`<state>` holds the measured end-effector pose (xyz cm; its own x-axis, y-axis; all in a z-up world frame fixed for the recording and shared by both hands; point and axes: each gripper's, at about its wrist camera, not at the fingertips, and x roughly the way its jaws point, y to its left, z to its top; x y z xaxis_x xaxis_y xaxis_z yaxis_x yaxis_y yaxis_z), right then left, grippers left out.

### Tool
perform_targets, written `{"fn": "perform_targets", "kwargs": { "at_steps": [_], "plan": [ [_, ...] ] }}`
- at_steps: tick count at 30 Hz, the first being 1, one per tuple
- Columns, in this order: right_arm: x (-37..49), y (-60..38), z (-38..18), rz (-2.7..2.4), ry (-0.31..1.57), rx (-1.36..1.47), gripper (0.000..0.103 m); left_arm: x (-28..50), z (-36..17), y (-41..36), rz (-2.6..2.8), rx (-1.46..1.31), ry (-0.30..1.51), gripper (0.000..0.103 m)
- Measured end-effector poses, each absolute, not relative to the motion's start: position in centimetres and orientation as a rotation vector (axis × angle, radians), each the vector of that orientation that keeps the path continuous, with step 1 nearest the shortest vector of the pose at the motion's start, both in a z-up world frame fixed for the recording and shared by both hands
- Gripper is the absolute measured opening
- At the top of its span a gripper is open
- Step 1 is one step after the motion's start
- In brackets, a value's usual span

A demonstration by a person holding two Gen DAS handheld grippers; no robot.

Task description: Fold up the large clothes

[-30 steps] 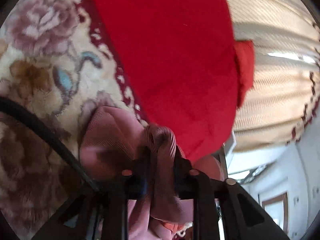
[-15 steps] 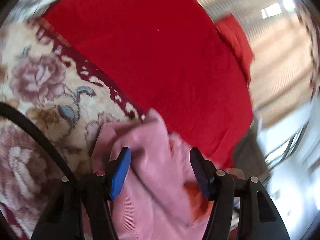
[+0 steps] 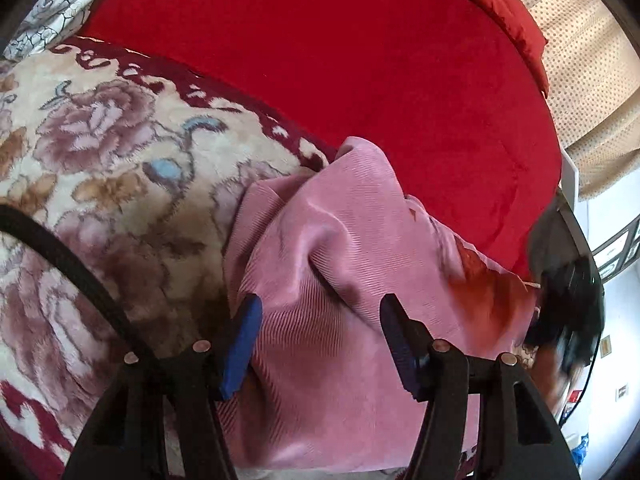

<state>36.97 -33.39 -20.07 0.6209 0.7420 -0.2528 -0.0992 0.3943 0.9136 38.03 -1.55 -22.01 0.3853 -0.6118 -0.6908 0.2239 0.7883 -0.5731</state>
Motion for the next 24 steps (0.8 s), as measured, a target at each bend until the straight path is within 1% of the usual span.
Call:
{"fn": "perform_targets", "kwargs": {
  "at_steps": [1,2,4,5,7,10,11,12,13,15,17,18,19,20,21,23,24],
  "plan": [
    [37.7,-34.4,-19.8,0.583,0.666,1.090,0.067,38.1,-22.0,-1.3,-0.542,-0.429,1.038,0.062],
    [37.6,-36.3,-18.9,0.493,0.543,1.123,0.067,38.1,-21.8,-1.2,-0.528,-0.434,1.023,0.062],
    [36.5,-39.2,-17.8,0.322,0.358,1.128,0.068,37.9,-21.2,-0.9,-0.484,-0.418,0.977,0.062],
    [36.0,-40.3,-17.8,0.302,0.336,1.142,0.068,37.8,-20.9,-1.0,-0.475,-0.402,0.960,0.062],
    [34.8,-41.6,-18.0,0.277,0.362,1.153,0.068,37.6,-20.3,-1.6,-0.496,-0.398,0.930,0.062],
    [31.9,-41.7,-18.2,0.216,0.421,1.037,0.069,37.1,-19.3,-2.7,-0.531,-0.397,0.865,0.062],
    [31.0,-41.7,-18.3,0.186,0.455,0.980,0.068,37.2,-19.2,-3.0,-0.531,-0.386,0.843,0.064],
    [30.0,-41.6,-18.3,0.171,0.479,0.934,0.068,36.9,-19.0,-3.4,-0.524,-0.362,0.820,0.069],
    [29.3,-41.2,-18.3,0.157,0.502,0.891,0.067,36.9,-19.0,-3.9,-0.488,-0.313,0.808,0.071],
    [28.0,-40.6,-18.0,0.114,0.551,0.808,0.066,37.7,-19.9,-4.4,-0.389,-0.241,0.847,0.071],
    [26.8,-39.3,-17.8,0.084,0.590,0.705,0.058,39.0,-22.0,-4.5,-0.251,-0.163,0.944,0.071],
    [26.3,-39.0,-18.2,0.075,0.614,0.665,0.051,39.6,-23.0,-4.4,-0.201,-0.146,0.991,0.071],
    [26.5,-38.2,-18.9,0.054,0.678,0.610,0.045,40.1,-24.0,-4.0,-0.189,-0.165,1.021,0.071],
    [26.6,-37.9,-19.8,0.036,0.731,0.587,0.043,40.2,-24.2,-3.9,-0.190,-0.180,1.016,0.073],
    [26.8,-37.8,-21.1,0.015,0.786,0.579,0.039,40.2,-24.1,-3.7,-0.190,-0.186,1.011,0.073],
    [27.0,-38.0,-24.3,-0.010,0.920,0.620,0.028,40.1,-23.7,-3.7,-0.180,-0.176,1.002,0.073],
    [26.5,-38.5,-24.9,-0.013,0.918,0.654,0.022,39.9,-23.5,-3.6,-0.156,-0.168,0.991,0.073]
  ]
}}
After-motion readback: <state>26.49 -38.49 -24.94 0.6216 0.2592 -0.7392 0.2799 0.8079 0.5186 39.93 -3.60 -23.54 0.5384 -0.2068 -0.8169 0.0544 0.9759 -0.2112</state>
